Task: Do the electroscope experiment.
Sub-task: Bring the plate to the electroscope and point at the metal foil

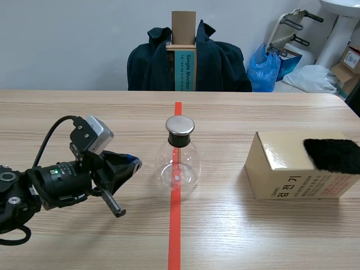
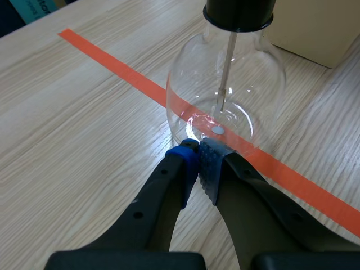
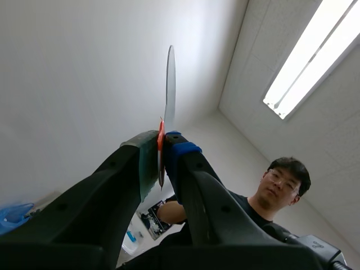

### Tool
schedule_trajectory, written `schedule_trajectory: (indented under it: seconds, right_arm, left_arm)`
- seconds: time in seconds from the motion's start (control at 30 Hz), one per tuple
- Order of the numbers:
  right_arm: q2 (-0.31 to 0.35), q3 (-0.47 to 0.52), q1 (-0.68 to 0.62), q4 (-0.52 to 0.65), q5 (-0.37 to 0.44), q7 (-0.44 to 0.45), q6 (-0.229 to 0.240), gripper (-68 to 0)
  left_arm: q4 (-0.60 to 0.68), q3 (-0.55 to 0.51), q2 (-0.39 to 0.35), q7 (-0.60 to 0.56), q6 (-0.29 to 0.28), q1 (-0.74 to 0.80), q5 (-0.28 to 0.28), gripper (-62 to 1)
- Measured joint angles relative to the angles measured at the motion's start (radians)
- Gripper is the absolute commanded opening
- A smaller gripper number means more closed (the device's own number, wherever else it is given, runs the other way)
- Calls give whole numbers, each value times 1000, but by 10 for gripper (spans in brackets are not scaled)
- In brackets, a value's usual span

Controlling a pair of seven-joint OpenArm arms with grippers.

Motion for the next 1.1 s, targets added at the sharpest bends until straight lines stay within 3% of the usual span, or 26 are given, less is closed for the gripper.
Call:
schedule_trajectory:
  seconds: [0.1, 0.27, 0.4, 0.5, 0.6, 0.77, 1.1]
  right_arm:
    - [0, -55, 1, 0, -13, -36, -33, -667]
    - [0, -185, 28, -29, -137, -75, -86, -667]
    - [0, -274, 56, -129, -229, -75, -103, -667]
    - [0, -330, 83, -220, -267, -72, -132, -667]
    - [0, -377, 113, -301, -282, -71, -148, -667]
    - [0, -422, 143, -421, -309, -57, -178, -667]
    - [-35, -435, 166, -623, -414, -35, -186, -667]
  left_arm:
    - [-35, 1, 8, -39, 3, -8, -1, -587]
    - [-41, 1, 22, -60, 3, -2, 7, -581]
    - [-37, 1, 33, -59, 3, 4, 13, -581]
    - [-35, 1, 39, -53, 2, 6, 59, -581]
    - [-35, 1, 42, -48, 2, 9, 59, -581]
    - [-35, 1, 41, -48, 3, 9, 59, -581]
    - [-35, 1, 41, -48, 7, 9, 59, -581]
